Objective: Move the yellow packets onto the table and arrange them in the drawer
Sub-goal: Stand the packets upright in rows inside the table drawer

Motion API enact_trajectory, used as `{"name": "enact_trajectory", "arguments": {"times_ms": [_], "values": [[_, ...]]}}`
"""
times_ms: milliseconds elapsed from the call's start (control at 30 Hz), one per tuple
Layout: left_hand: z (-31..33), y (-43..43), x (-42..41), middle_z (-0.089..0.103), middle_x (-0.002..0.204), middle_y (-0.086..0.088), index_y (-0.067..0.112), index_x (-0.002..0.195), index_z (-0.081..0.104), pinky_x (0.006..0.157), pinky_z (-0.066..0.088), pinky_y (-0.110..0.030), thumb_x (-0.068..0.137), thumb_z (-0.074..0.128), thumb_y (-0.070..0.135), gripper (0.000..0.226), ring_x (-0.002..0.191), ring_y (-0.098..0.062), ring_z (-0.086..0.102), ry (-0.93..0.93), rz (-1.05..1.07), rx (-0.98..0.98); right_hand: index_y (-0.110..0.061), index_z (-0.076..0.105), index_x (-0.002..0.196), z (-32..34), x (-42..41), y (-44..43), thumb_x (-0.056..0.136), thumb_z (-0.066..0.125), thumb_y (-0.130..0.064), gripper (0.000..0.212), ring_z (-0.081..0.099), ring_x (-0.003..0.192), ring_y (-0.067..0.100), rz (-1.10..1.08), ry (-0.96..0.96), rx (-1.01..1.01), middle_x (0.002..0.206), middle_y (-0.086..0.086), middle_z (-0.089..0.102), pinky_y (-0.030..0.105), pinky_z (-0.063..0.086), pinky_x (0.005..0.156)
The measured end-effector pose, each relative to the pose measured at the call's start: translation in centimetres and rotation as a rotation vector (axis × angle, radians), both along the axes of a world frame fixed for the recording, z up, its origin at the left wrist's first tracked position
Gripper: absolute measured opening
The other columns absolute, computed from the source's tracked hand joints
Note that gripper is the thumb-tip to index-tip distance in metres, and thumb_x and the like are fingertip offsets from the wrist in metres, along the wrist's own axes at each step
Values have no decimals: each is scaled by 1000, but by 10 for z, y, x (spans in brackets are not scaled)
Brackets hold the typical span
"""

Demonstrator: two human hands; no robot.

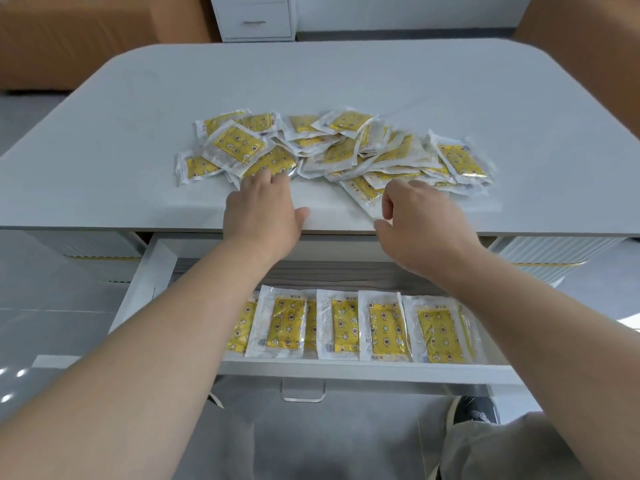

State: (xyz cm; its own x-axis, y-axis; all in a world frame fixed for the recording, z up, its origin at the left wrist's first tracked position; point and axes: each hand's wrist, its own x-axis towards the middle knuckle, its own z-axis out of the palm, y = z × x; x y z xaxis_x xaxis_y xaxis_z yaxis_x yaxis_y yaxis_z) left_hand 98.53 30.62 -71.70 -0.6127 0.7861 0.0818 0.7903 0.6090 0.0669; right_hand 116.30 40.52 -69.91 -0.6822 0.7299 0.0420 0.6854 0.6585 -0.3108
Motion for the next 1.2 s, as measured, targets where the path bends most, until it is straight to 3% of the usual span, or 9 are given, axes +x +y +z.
{"name": "enact_trajectory", "arguments": {"times_ms": [133, 233, 300, 400, 567, 667, 833, 1067, 1200], "values": [[-15, 0, -12, 5, 168, -15, 11, 158, 16, 116, 28, -49, 100, 35, 63, 80, 153, -33, 10, -120, 87, -131, -14, 49, 125, 4, 4, 4, 97, 56, -53, 49, 53, 116, 32, -91, -214, 175, 124, 11, 54, 40, 45, 81], [-21, -3, -13, 3, 168, -15, 10, 160, 9, 120, 24, -48, 100, 23, 66, 83, 154, -33, 9, -129, 90, -191, -9, 43, 136, 2, 7, 2, 95, 50, -66, 71, 52, 124, 33, -121, -449, 238, 132, 14, 53, 40, 45, 91], [-20, -3, -9, 20, 164, -18, 7, 157, 21, 115, 30, -47, 100, 24, 65, 81, 149, -35, 24, -85, 78, -161, -8, 44, 134, -2, 7, 0, 95, 54, -60, 66, 54, 120, 32, -117, -522, 255, 130, 14, 54, 38, 42, 85], [-16, -5, 0, 51, 140, -16, 6, 141, 44, 101, 40, -44, 101, 33, 60, 68, 127, -34, 47, 37, 47, -71, -10, 49, 130, -2, 6, -5, 96, 59, -34, 43, 56, 112, 29, -88, -532, 260, 121, 11, 54, 34, 33, 77], [-17, -11, 2, 50, 128, -14, 10, 125, 57, 98, 38, -44, 101, 40, 52, 52, 118, -33, 44, 84, 61, -54, -16, 59, 112, 7, 5, -14, 91, 55, -10, 22, 53, 98, 26, -53, -534, 236, 97, 6, 39, 34, 35, 76], [-23, -13, 1, 46, 136, -17, 10, 128, 53, 98, 39, -46, 102, 43, 44, 44, 123, -35, 41, 48, 78, 6, -18, 54, 99, 9, 9, -17, 90, 53, -6, 16, 49, 89, 26, -51, -470, 212, 95, 4, 39, 34, 37, 72], [-23, -16, 2, 60, 106, -14, 9, 113, 52, 72, 37, -40, 105, 44, 26, 21, 93, -32, 53, -15, 62, 144, -15, 37, 99, -3, 14, -24, 94, 46, -3, 15, 46, 65, 22, -53, -205, 158, 87, 0, 42, 32, 33, 53], [-19, -17, -1, 60, 126, -12, 11, 132, 48, 94, 40, -45, 96, 62, 38, 47, 119, -35, 50, -165, 219, 223, -16, 47, 96, -23, 19, -38, 108, 37, -16, 16, 51, 70, 18, -120, 319, -277, 84, 0, 55, 30, 33, 51], [-18, -17, -2, 60, 130, -8, 14, 139, 43, 99, 36, -48, 91, 69, 38, 59, 123, -35, 47, -202, 275, 274, -21, 59, 102, -17, 22, -46, 106, 46, -38, 21, 57, 64, 4, -201, 511, -413, 86, -9, 64, 11, 38, 48]]}}
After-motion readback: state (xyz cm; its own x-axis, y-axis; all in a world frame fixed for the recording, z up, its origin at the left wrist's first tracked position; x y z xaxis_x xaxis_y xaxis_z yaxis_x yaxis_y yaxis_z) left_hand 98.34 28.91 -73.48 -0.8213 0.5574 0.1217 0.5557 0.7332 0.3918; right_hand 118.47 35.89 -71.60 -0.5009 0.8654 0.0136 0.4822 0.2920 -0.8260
